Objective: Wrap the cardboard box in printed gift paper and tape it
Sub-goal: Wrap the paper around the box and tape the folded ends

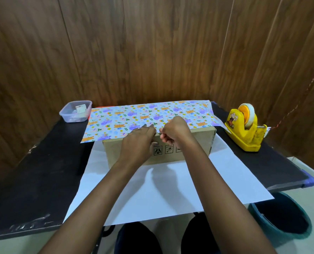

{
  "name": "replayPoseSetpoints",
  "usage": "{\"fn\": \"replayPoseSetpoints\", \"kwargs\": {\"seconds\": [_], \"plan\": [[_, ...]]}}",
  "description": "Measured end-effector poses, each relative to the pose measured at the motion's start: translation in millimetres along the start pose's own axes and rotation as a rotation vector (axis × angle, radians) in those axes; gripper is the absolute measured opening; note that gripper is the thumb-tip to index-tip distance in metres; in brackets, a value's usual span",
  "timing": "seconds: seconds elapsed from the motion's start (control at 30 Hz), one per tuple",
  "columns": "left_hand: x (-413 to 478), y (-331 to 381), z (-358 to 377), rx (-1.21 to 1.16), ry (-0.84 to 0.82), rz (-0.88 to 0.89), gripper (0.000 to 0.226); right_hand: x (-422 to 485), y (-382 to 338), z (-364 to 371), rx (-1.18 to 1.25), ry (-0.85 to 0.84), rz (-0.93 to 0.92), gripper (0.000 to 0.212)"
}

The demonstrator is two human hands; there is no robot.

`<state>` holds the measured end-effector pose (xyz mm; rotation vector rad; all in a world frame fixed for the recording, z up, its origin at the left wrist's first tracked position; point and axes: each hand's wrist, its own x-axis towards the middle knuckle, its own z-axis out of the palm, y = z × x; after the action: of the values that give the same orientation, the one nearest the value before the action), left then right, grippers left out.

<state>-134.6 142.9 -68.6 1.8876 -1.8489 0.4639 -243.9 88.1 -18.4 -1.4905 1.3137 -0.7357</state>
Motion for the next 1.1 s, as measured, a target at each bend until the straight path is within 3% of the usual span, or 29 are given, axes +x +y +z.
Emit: {"fn": "replayPoseSetpoints", "kwargs": {"seconds": [0.13, 0.47, 0.6, 0.77, 1.1], "plan": [[-0.8, 0.2, -0.5, 0.025, -0.013, -0.005, 0.034, 2.2, -9.5, -0.1, -0.039, 0.027, 0.085, 0.028], [-1.2, -2.5, -1.6, 0.029, -0.029, -0.006, 0.036, 3.4, -8.9, -2.1, -0.378, 0.064, 0.082, 0.034], [-1.5, -3.5, -4.3, 0.0, -0.027, 0.06, 0.051, 2.8, 13.6, -4.1, -0.256, 0.127, -0.047, 0.031], [2.8, -7.8, -2.7, 0.005, -0.052, 0.083, 0.046, -2.8, 28.9, -10.8, -0.088, 0.071, -0.168, 0.031], [6.3, -5.7, -7.0, 0.079, -0.126, 0.064, 0.05, 1.5, 48.9, -11.4, -0.224, 0.113, -0.287, 0.029]]}}
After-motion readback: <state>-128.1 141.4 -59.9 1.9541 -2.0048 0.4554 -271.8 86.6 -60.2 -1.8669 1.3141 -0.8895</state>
